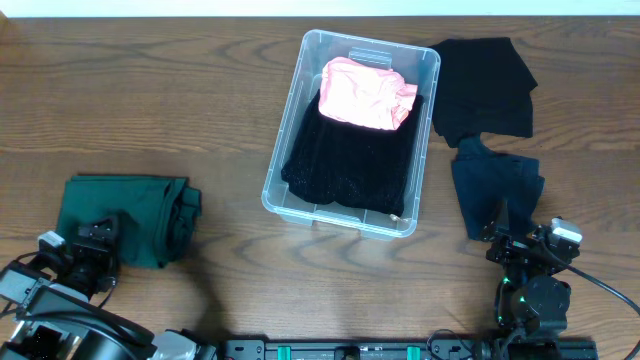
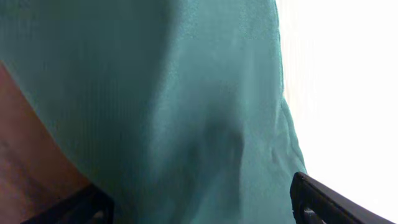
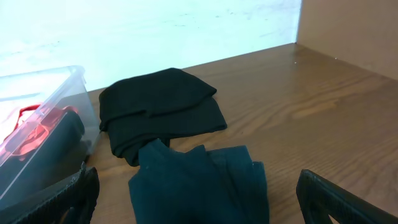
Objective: Pack container
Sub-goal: 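Grasp the edge of the dark green garment with the left gripper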
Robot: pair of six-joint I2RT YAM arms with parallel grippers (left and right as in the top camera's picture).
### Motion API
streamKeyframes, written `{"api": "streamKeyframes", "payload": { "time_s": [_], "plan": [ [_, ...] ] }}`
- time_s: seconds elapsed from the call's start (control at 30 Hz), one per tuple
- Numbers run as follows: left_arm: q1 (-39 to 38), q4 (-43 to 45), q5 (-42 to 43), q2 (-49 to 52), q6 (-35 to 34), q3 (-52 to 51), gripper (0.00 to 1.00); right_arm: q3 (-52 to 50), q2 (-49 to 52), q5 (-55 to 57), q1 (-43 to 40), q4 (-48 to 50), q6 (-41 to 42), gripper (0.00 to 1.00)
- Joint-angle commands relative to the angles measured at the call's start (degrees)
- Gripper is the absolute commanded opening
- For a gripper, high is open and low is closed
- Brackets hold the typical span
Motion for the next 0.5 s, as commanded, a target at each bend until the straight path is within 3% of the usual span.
{"api": "streamKeyframes", "payload": {
  "time_s": [0.0, 0.3, 0.47],
  "plan": [
    [-0.57, -2.84, -2.36, 2.91, 0.5, -3.19, 0.88, -0.2, -0.24, 0.0, -0.26, -0.07, 0.59, 0.99],
    [-0.55, -6.51, -2.99, 2.91, 0.48, -3.19, 0.88, -0.2, -0.24, 0.0, -0.26, -0.07, 0.57, 0.99],
    [-0.44, -13.7, -13.68, 2.91, -2.05, -3.19, 0.93, -0.2, -0.24, 0.0, -0.26, -0.07, 0.59, 0.99]
  ]
}}
